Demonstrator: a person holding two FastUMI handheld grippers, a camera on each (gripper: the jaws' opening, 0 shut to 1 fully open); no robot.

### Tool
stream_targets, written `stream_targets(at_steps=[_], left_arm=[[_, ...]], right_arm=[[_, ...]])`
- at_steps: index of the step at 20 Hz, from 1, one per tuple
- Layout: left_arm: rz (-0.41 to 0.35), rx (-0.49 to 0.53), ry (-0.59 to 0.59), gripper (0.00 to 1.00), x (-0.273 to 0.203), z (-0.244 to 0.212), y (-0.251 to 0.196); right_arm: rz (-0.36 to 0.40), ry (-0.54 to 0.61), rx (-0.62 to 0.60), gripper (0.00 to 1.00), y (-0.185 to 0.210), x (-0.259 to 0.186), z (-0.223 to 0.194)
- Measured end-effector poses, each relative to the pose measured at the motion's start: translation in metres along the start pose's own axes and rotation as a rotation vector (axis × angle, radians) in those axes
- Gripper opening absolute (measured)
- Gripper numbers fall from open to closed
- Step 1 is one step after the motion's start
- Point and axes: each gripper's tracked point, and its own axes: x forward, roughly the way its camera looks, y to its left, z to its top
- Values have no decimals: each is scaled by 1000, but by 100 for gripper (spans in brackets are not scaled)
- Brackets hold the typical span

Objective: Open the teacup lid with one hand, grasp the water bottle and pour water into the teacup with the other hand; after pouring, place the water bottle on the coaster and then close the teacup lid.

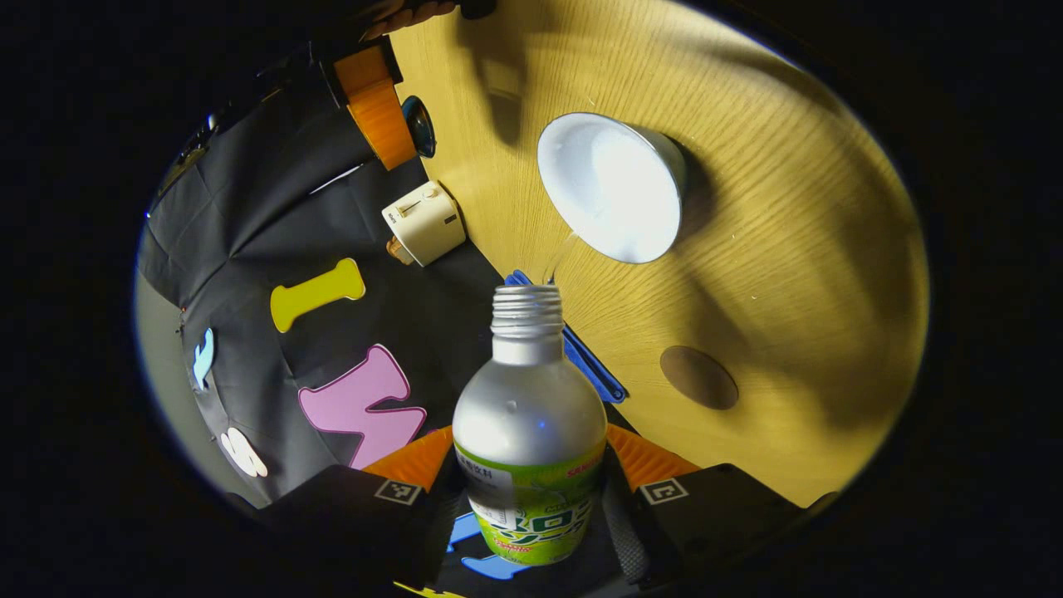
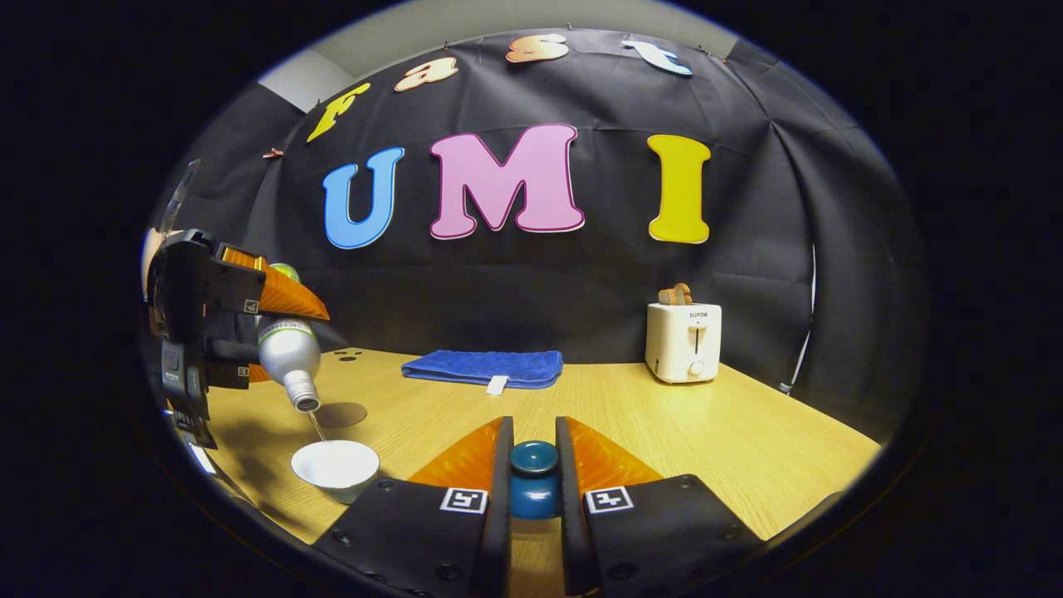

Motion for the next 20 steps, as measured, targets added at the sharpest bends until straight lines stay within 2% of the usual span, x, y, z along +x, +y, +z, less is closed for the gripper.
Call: stream_targets(at_steps=[20], left_arm=[[47,28,-1,80,-3,7,5]], right_arm=[[0,-1,0,28,0,1,0]])
